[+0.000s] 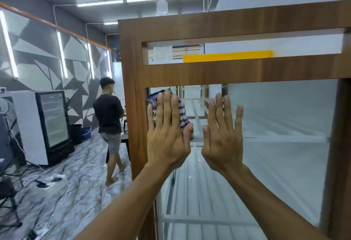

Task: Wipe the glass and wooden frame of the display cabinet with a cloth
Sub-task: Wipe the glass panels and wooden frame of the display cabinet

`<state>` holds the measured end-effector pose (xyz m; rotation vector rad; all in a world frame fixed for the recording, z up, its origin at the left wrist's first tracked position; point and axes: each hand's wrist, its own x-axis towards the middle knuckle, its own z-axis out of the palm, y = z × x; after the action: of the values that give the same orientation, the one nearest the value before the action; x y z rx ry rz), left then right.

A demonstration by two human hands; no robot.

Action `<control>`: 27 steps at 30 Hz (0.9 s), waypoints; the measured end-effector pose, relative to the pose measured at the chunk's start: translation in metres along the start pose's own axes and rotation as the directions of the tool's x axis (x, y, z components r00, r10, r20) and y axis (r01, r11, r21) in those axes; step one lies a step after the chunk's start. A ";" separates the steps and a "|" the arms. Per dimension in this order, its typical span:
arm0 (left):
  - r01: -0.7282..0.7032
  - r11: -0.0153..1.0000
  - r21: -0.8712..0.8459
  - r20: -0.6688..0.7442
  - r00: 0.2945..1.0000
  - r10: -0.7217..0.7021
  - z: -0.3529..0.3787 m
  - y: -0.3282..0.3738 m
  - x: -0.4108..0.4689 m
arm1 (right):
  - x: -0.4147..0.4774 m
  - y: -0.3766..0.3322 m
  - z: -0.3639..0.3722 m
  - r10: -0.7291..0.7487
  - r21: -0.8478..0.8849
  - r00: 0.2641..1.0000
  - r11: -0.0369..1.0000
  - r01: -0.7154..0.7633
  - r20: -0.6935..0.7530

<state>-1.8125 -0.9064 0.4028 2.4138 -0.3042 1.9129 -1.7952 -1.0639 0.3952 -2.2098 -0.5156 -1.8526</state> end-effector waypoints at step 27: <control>-0.525 0.847 -0.085 0.026 0.849 0.528 0.052 0.199 0.061 | -0.056 0.202 -0.081 0.207 -0.345 0.978 0.918 -0.197 -0.010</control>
<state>-1.7857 -1.1175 0.4322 2.5088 -1.1300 1.9675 -1.7972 -1.2870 0.3676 -2.3951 0.0443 -1.9213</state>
